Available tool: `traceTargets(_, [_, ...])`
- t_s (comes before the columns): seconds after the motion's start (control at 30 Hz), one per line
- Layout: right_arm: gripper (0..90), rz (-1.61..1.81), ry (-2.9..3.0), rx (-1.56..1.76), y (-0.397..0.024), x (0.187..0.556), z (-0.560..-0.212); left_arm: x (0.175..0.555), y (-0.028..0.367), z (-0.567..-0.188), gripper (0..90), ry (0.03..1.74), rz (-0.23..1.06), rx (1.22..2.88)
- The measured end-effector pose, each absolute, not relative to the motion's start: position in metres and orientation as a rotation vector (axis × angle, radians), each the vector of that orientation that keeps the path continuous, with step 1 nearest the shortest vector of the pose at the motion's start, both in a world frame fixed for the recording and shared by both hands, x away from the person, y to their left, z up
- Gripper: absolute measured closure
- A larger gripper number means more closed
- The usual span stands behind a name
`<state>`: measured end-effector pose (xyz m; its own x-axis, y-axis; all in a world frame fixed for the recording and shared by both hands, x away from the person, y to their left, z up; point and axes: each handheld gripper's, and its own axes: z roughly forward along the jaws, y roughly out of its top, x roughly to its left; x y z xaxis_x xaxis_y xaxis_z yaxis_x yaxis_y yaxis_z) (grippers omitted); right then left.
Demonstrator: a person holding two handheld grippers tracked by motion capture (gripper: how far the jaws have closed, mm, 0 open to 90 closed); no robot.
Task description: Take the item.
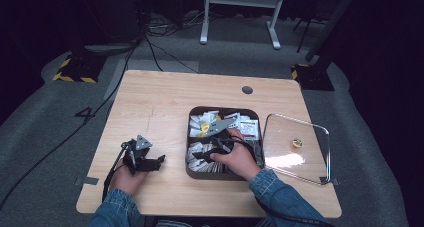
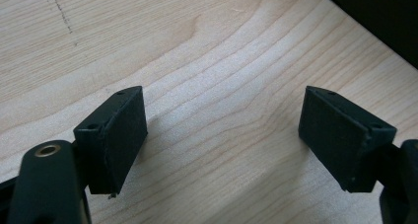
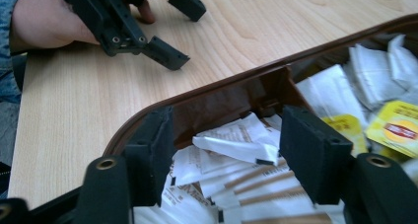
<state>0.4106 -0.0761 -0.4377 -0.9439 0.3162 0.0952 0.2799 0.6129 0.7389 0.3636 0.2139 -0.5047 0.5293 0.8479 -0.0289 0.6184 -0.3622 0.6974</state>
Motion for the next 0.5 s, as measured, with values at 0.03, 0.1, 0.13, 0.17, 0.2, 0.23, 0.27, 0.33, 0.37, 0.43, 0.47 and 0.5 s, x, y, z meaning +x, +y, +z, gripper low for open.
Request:
traceTargets(0.03, [41.0,1.262,2.784,0.504,-0.074,0.410,-0.439,0.364,0.214,-0.505,18.9,1.184,0.446,2.106])
traceTargets(0.1, [43.4,1.254,2.802,0.475,-0.069,0.410,-0.442,0.364,0.214,-0.505,18.9,1.184,0.446,2.106])
traceTargets(0.13, [44.4,1.250,2.806,0.465,-0.068,0.410,-0.443,0.364,0.214,-0.505,18.9,1.184,0.446,2.106])
traceTargets(0.17, [44.4,1.250,2.806,0.465,-0.068,0.410,-0.443,0.364,0.214,-0.505,19.0,1.184,0.446,2.106])
traceTargets(0.2, [48.0,1.227,2.820,0.440,-0.065,0.410,-0.446,0.364,0.214,-0.505,18.9,1.184,0.446,2.106])
traceTargets(0.23, [49.1,1.208,2.827,0.435,-0.064,0.410,-0.447,0.364,0.214,-0.505,19.0,1.184,0.446,2.106])
traceTargets(0.27, [50.4,1.194,2.831,0.425,-0.063,0.411,-0.449,0.364,0.214,-0.505,18.9,1.184,0.446,2.106])
traceTargets(0.33, [52.3,1.172,2.839,0.415,-0.062,0.411,-0.451,0.364,0.214,-0.505,19.0,1.184,0.445,2.106])
traceTargets(0.37, [55.0,1.136,2.844,0.403,-0.061,0.412,-0.454,0.364,0.214,-0.505,18.9,1.184,0.445,2.106])
traceTargets(0.43, [56.3,1.116,2.845,0.394,-0.061,0.412,-0.456,0.364,0.214,-0.505,18.9,1.184,0.445,2.106])
traceTargets(0.47, [58.2,1.105,2.843,0.381,-0.061,0.413,-0.457,0.364,0.214,-0.505,18.9,1.184,0.446,2.106])
traceTargets(0.5, [59.5,1.096,2.841,0.372,-0.061,0.415,-0.459,0.364,0.214,-0.505,18.9,1.184,0.446,2.106])
